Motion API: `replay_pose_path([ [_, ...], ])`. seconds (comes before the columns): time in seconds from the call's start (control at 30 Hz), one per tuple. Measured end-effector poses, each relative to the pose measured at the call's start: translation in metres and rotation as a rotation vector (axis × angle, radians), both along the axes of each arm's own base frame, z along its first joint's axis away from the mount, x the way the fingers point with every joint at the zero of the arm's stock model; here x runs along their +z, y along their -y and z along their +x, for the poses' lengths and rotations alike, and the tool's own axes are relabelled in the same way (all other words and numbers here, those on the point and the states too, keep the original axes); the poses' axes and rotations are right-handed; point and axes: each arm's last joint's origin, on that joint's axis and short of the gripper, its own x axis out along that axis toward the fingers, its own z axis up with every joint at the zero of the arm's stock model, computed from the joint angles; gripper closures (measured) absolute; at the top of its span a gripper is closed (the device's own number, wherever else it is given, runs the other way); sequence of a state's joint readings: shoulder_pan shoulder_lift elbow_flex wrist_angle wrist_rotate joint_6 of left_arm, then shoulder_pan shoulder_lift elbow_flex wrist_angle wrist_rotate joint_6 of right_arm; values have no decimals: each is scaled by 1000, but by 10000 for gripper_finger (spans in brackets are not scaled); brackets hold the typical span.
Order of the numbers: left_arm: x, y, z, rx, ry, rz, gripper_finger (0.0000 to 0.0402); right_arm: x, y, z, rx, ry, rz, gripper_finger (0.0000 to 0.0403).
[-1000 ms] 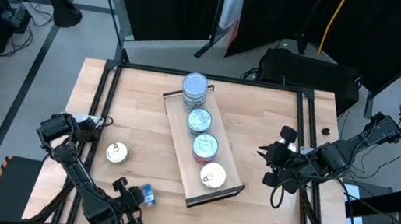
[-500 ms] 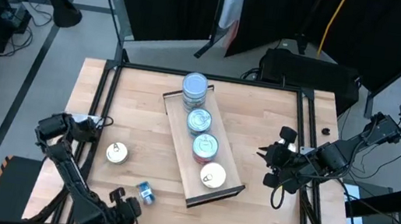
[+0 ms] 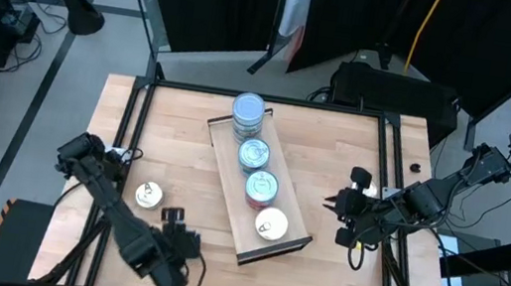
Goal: Stack canned seafood by type on shelf
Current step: Stack the bottom right blue and pink tuna can on top of the other blue and pink tuna can on the shelf
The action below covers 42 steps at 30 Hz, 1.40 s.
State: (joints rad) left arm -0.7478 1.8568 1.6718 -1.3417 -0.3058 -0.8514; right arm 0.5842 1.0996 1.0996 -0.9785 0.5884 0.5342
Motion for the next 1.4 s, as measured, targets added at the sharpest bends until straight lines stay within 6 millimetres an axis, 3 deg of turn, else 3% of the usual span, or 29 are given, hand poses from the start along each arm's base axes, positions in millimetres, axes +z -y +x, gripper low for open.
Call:
replay_pose_path([
  [0.17, -3, -7, 2, -166, -142, -18, 94, 0, -1, 0, 26, -16, 34, 349],
  [0.33, -3, -3, 5, -450, -148, 6, 45, 0, -1, 0, 52, -23, 7, 349],
  [0.7, -23, -8, 18, -651, -130, -5, 41, -1, -2, 0, 74, -39, 17, 349],
  [1.17, -69, -18, 25, -731, -243, -14, 42, -1, -2, 0, 74, -39, 17, 349],
  [1.27, -77, -26, 26, -706, -271, -20, 57, -1, -2, 0, 74, -38, 17, 349],
  [1.4, -79, -31, 27, -692, -286, -26, 107, -1, -2, 0, 74, -37, 18, 349],
])
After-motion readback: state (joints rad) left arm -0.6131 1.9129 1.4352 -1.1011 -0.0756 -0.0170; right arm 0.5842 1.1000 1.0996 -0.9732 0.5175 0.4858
